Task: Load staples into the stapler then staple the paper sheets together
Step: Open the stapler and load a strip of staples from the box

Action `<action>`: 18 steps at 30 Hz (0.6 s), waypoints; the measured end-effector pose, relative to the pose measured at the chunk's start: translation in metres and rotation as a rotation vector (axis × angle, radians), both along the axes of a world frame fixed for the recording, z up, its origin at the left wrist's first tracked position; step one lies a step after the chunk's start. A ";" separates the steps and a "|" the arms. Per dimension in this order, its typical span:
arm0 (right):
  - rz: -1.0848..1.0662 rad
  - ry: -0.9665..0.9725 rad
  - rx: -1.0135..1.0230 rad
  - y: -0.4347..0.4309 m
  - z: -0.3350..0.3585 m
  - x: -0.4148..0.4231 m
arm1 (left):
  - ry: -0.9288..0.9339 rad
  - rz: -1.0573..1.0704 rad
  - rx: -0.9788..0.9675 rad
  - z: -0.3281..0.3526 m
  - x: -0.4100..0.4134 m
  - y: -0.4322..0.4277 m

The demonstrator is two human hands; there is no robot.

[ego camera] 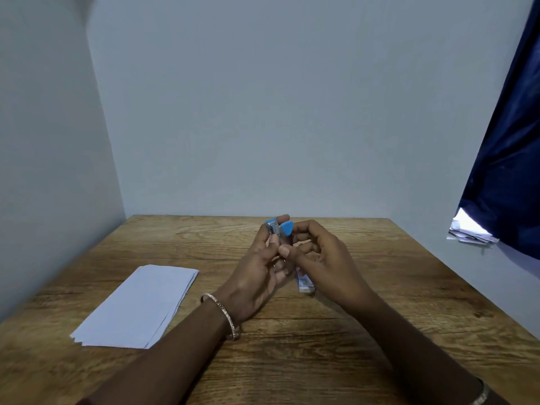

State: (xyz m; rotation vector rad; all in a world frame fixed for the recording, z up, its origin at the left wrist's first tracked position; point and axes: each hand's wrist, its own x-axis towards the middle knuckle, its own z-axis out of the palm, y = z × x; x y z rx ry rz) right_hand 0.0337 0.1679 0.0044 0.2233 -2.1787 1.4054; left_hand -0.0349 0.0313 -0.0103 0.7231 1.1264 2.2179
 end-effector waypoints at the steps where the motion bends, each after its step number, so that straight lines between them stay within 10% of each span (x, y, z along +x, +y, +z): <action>1: 0.004 -0.012 -0.002 0.000 0.000 0.000 | 0.053 0.024 -0.017 0.001 0.002 0.000; 18: 0.045 0.102 0.206 0.002 -0.003 -0.003 | 0.802 0.401 -0.275 0.003 0.017 -0.002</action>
